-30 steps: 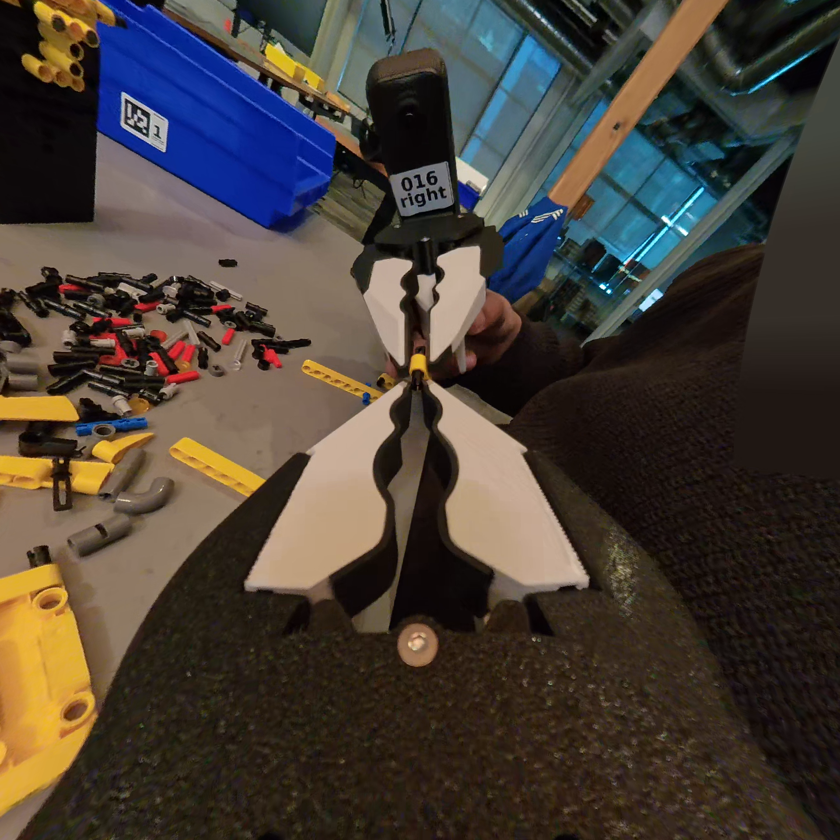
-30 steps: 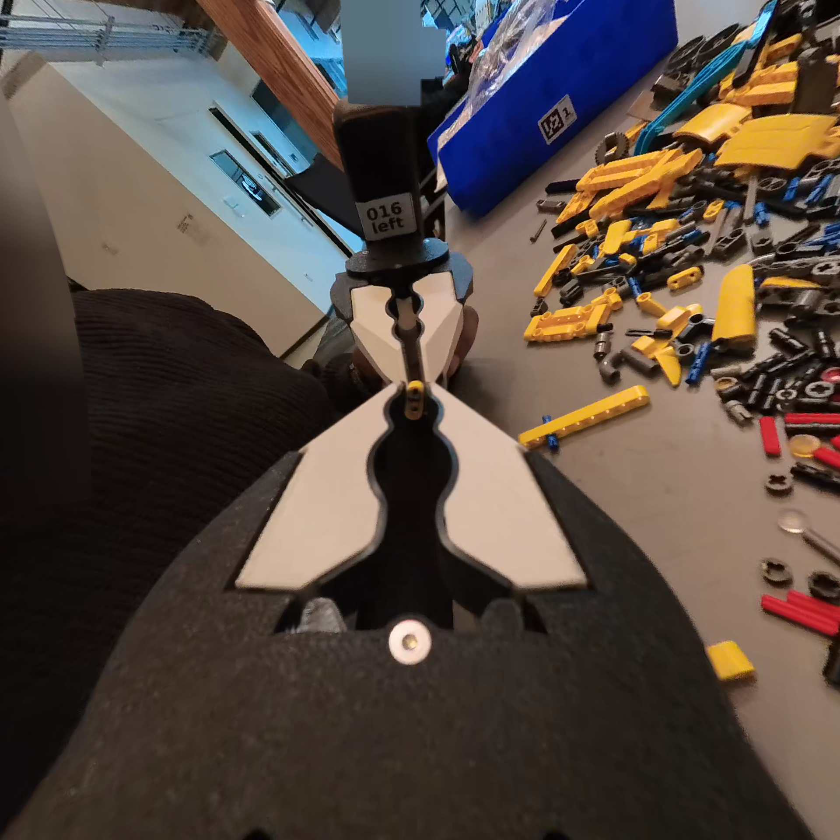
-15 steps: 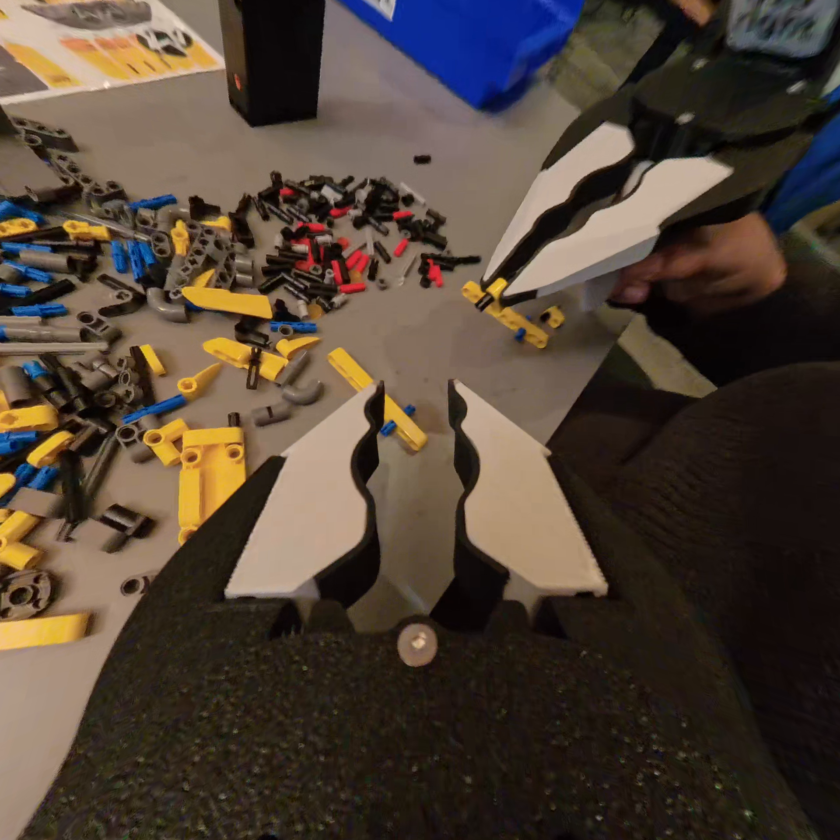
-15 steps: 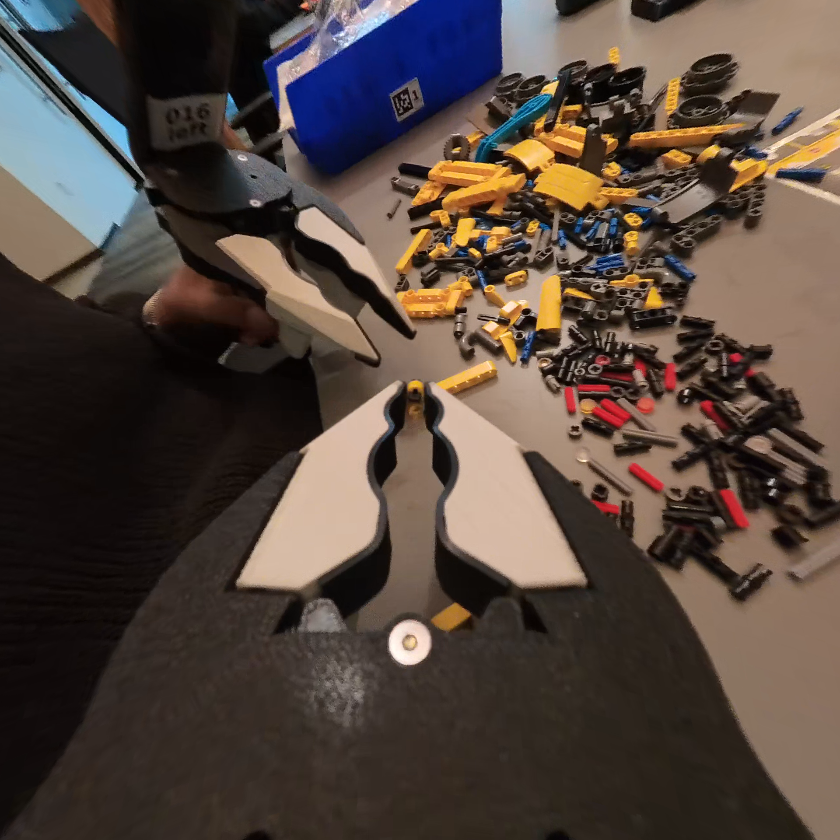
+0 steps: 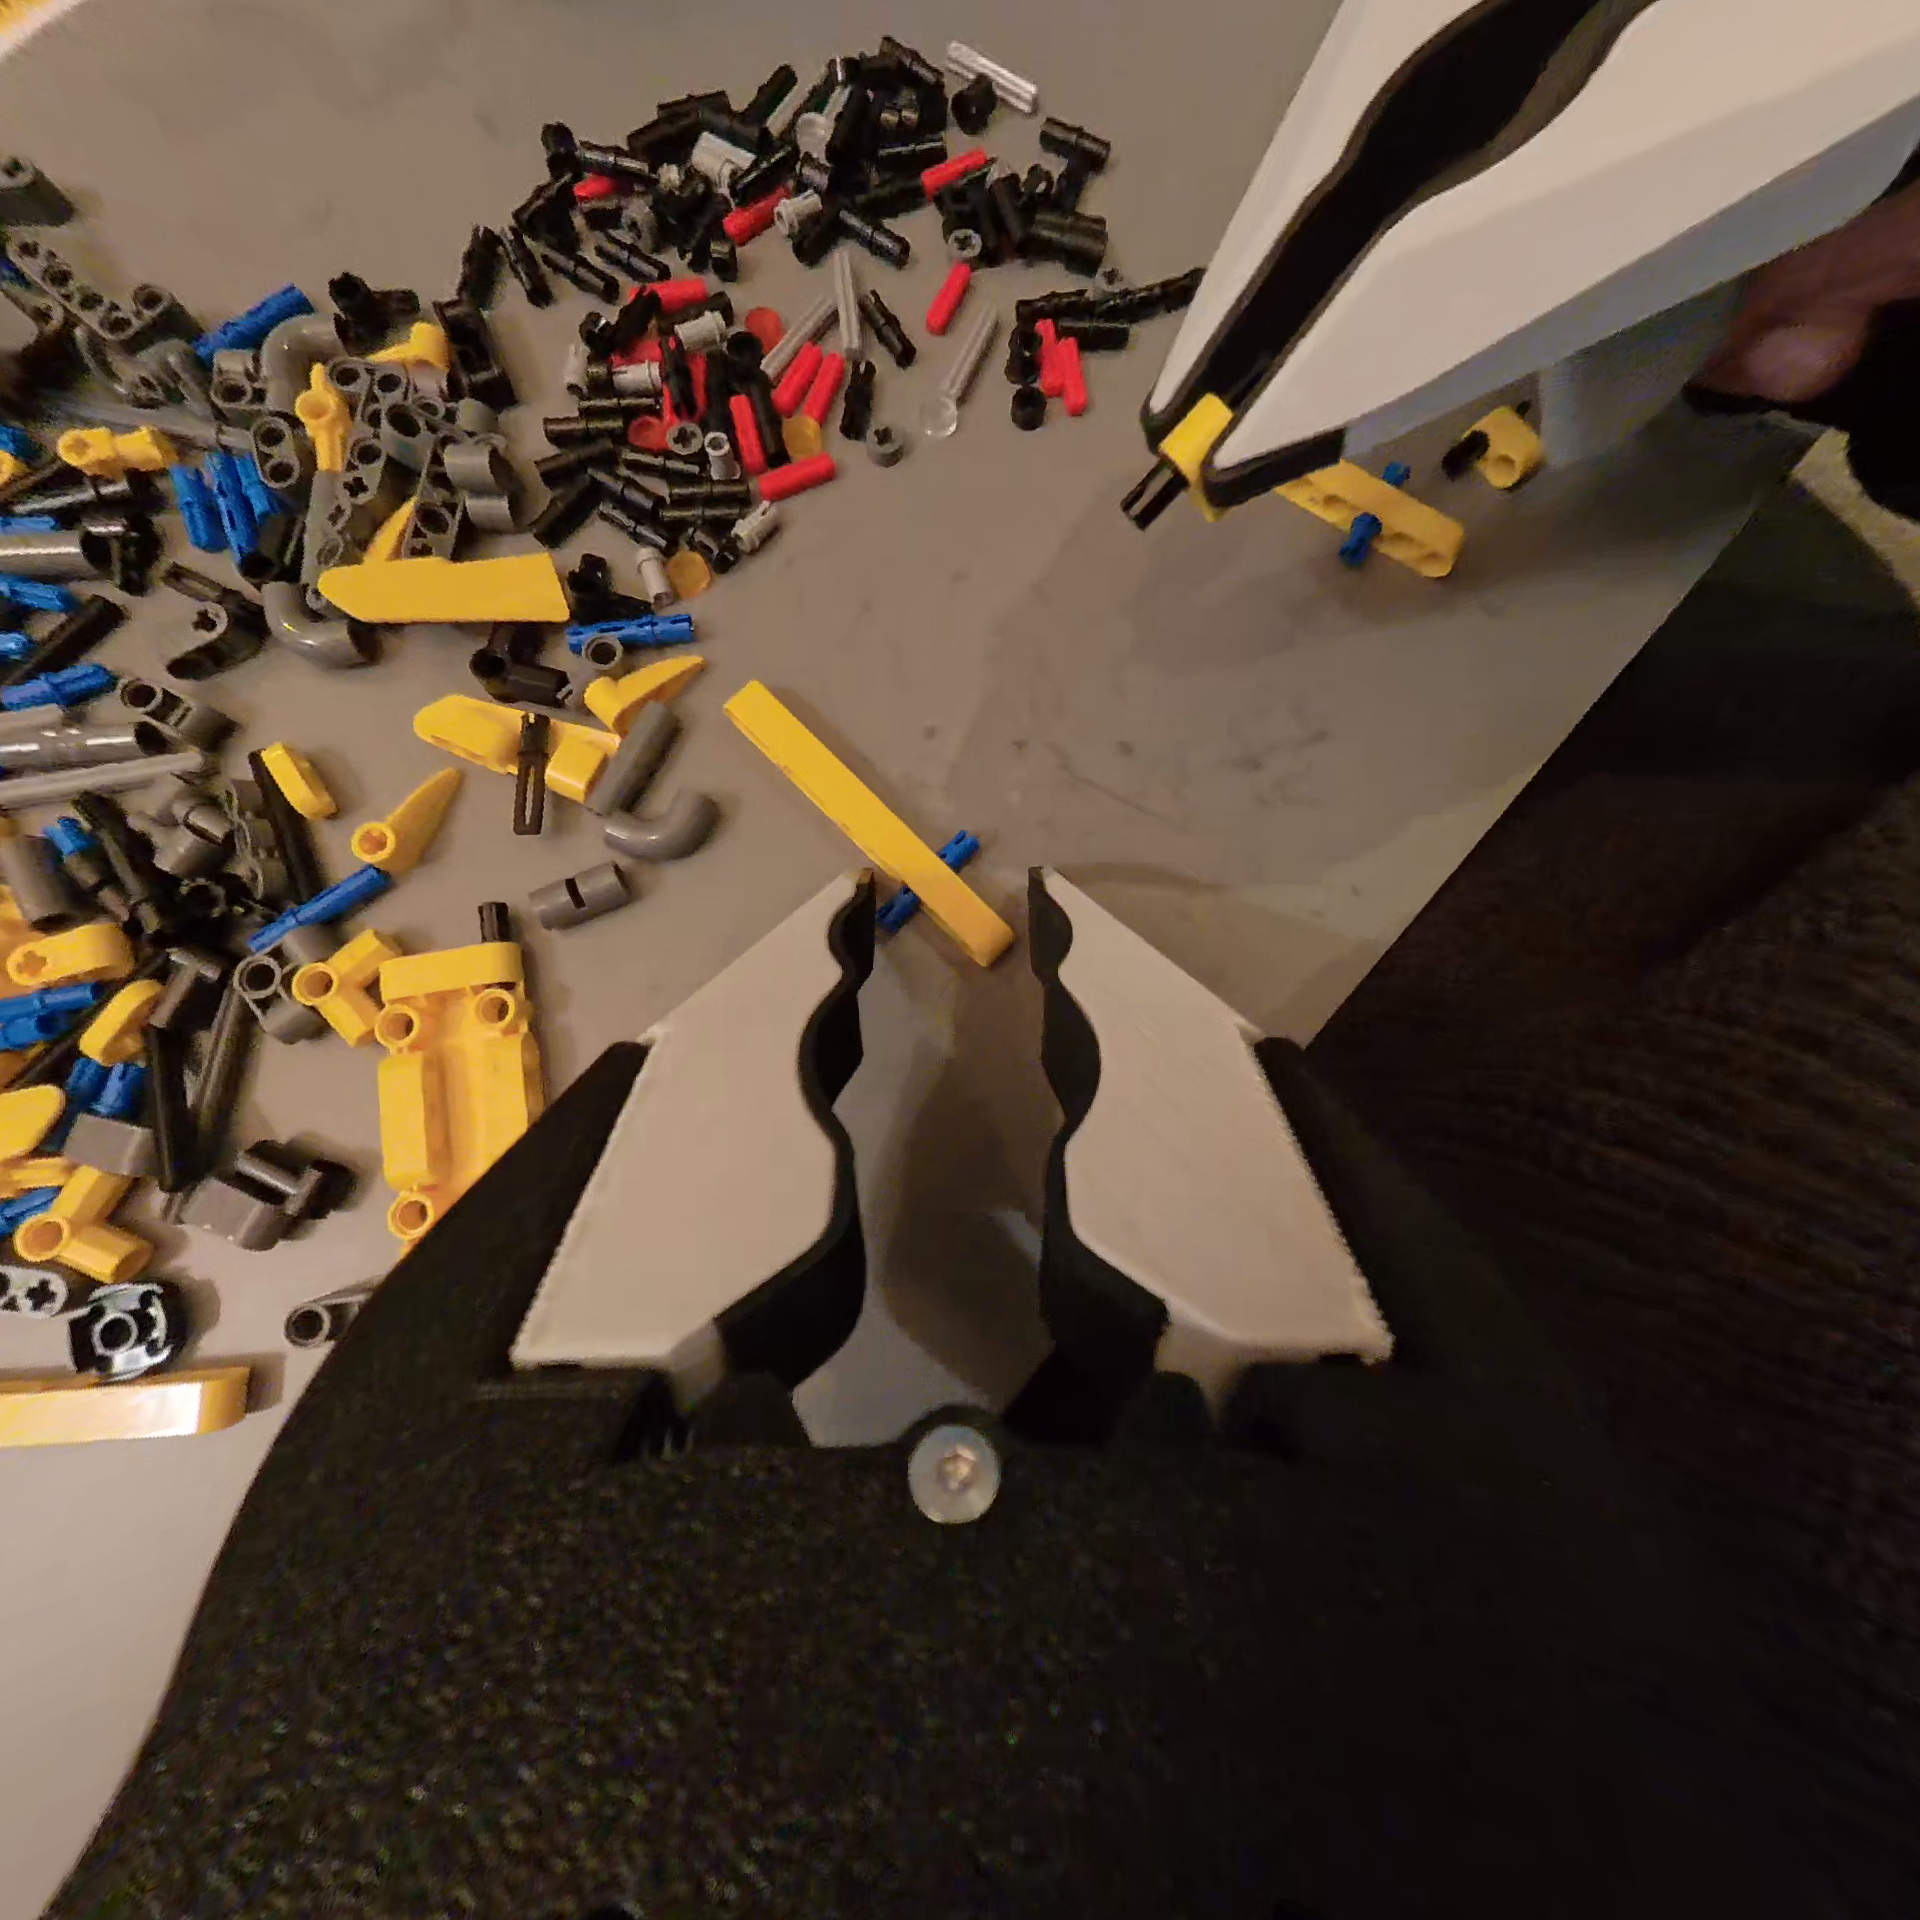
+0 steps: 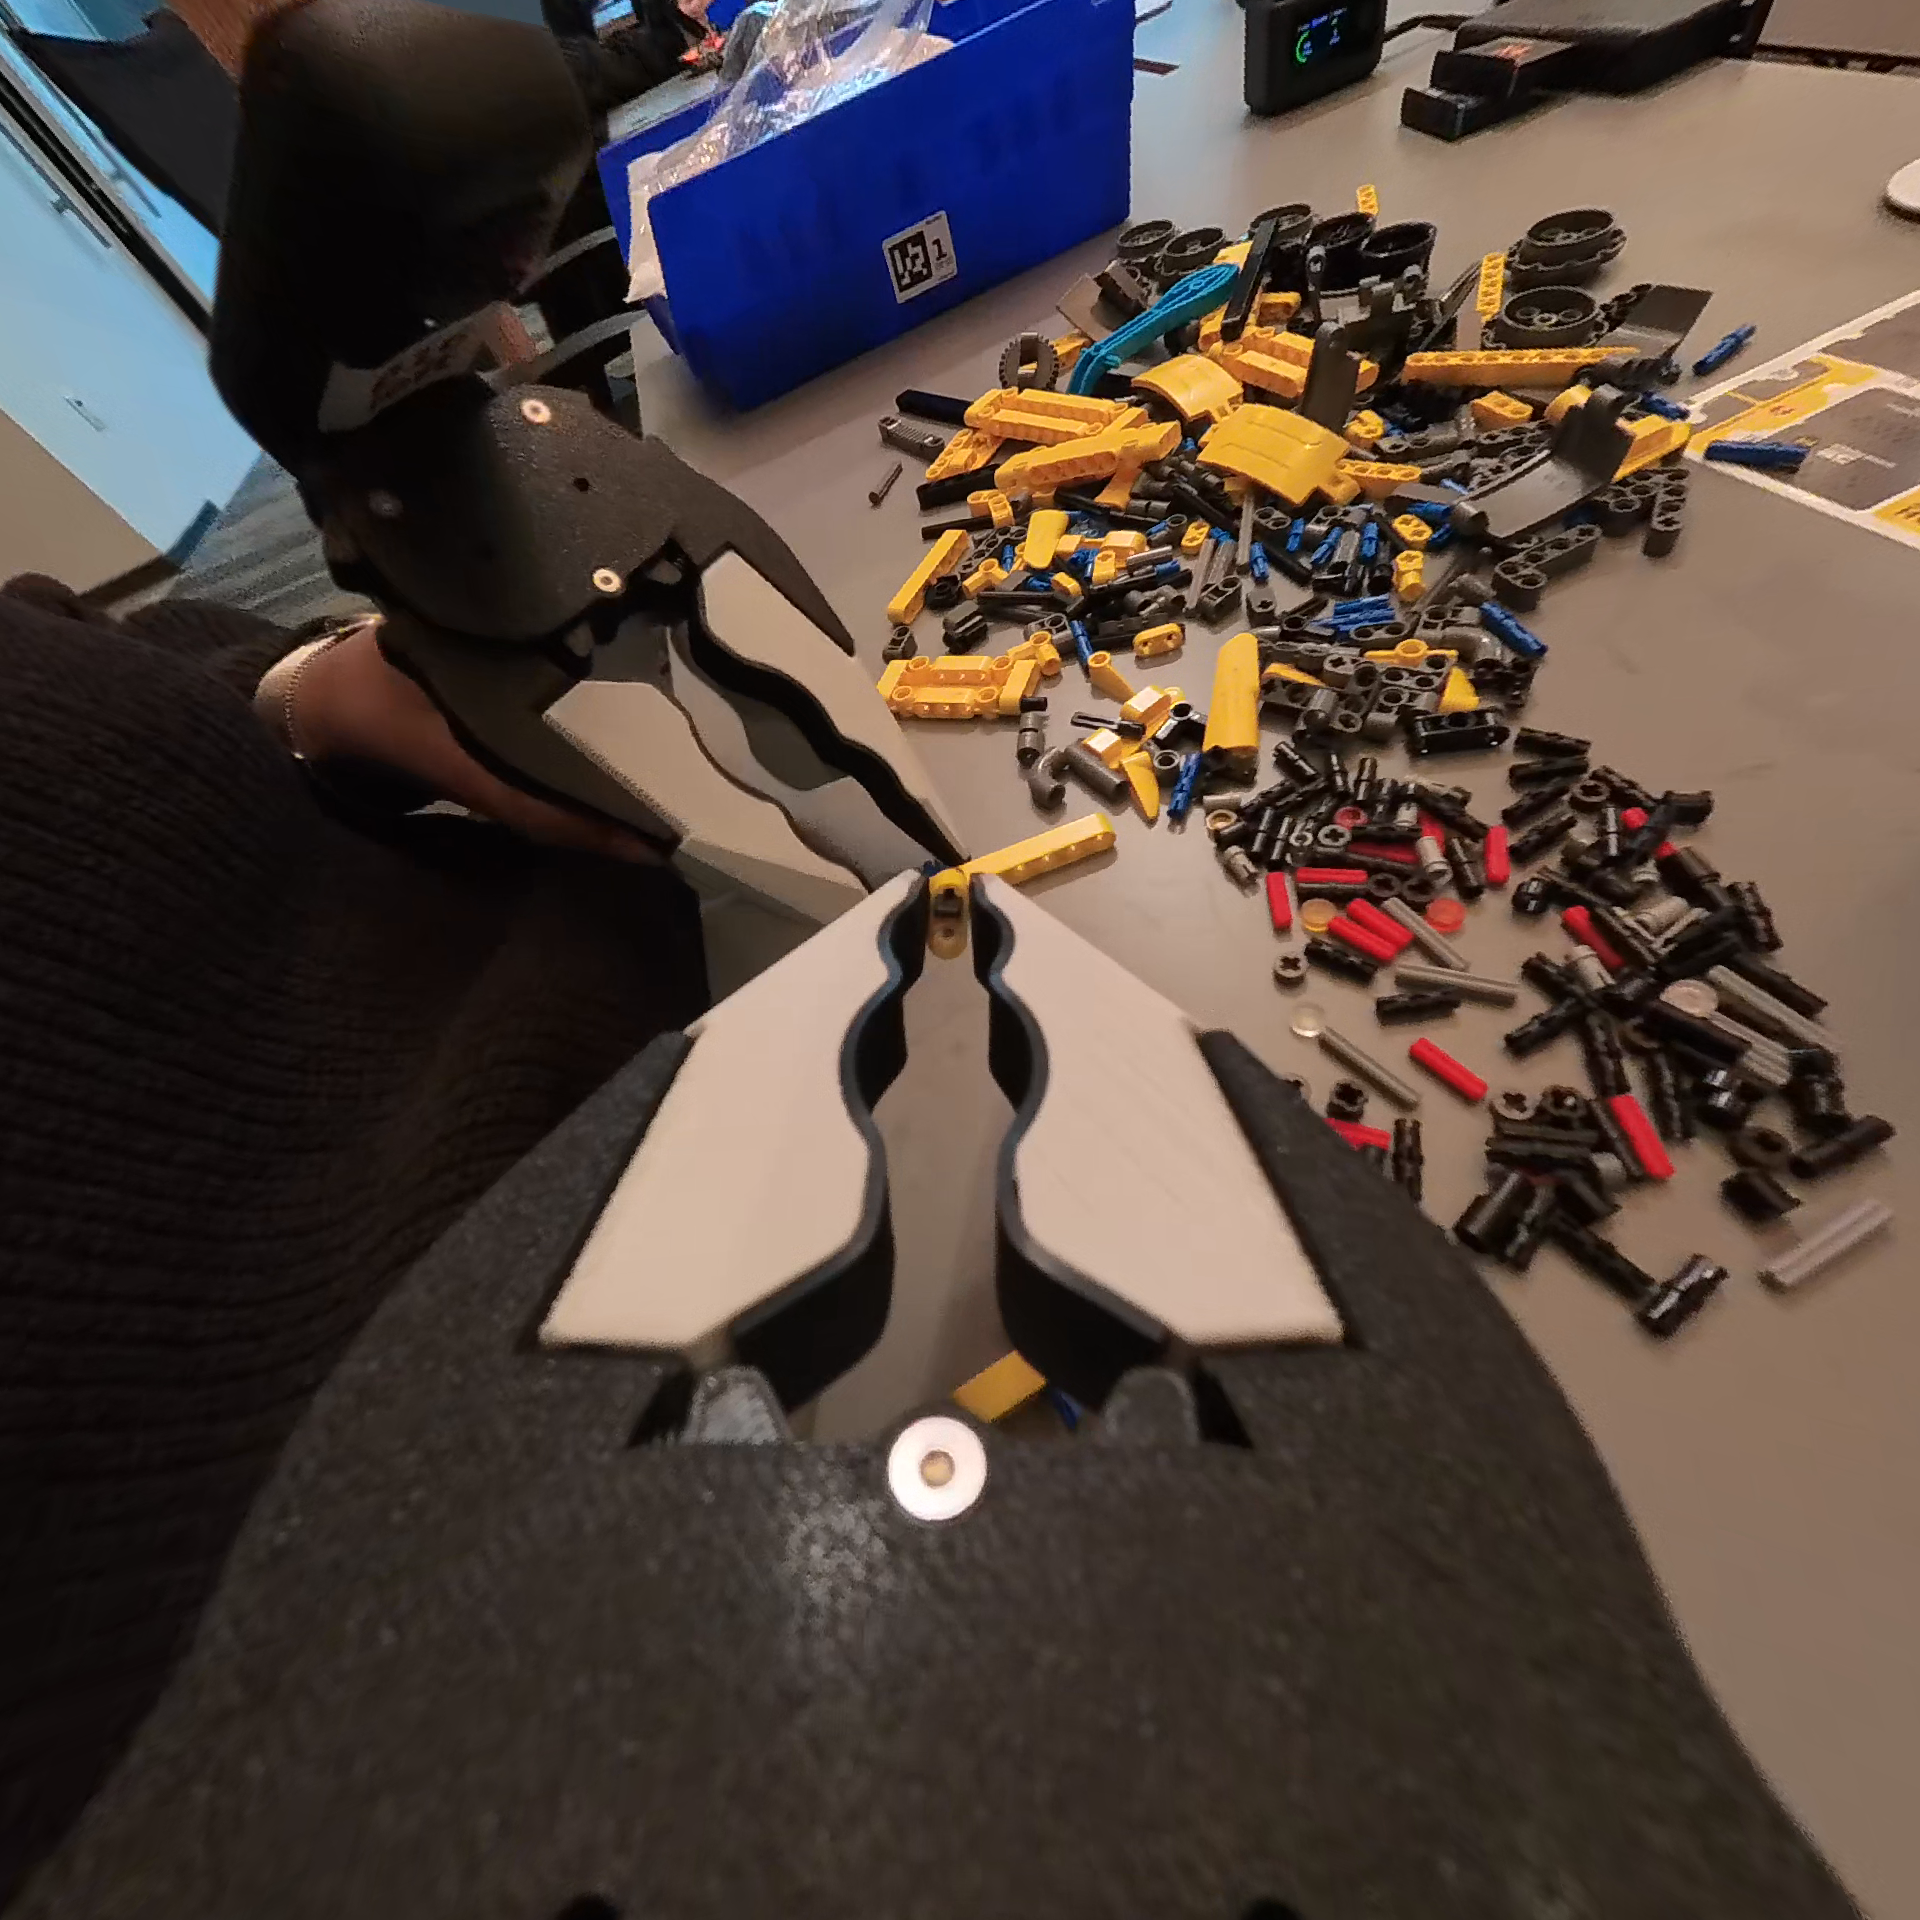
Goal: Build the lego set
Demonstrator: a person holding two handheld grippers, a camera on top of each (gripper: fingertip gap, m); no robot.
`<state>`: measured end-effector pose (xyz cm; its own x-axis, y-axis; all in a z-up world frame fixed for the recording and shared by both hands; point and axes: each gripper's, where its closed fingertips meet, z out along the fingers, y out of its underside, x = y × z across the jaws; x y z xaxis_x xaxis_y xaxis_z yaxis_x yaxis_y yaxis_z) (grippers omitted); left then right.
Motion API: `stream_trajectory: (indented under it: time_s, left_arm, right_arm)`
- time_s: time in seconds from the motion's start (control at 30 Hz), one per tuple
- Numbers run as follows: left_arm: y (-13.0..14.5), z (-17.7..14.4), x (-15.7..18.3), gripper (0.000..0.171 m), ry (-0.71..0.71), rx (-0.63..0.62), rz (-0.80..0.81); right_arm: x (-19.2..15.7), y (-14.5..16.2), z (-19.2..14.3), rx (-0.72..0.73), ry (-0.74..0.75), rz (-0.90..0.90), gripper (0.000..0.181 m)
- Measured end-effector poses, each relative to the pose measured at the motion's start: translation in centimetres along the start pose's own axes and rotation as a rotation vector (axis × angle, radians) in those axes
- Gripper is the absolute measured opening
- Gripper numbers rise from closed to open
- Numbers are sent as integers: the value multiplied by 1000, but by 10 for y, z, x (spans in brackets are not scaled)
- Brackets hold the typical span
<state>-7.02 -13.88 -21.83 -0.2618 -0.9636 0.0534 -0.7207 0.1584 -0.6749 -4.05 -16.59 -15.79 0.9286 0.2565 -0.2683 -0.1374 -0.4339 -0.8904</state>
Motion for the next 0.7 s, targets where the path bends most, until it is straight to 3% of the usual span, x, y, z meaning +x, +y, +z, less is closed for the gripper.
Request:
stream_trajectory:
  time_s: [0.13,0.27,0.37,0.47,0.63,0.7]
  left_arm:
    - [-1,-1,1,15,-12,11,42]
    - [-5,-4,1,14,10,54,30]
    - [-17,-13,3,14,74,149,-10]
    - [-33,-24,0,14,141,281,-90]
    - [-34,-27,-4,14,168,323,-126]
    - [-38,-29,-3,14,154,348,-102]
  right_arm:
    - [1,8,2,-35,8,18,7]
    - [5,27,8,-156,31,59,7]
    - [11,39,9,-271,113,-44,8]
    - [11,40,15,-288,128,-83,8]
    - [19,48,17,-311,144,-57,9]
    - [19,41,15,-266,140,-42,19]
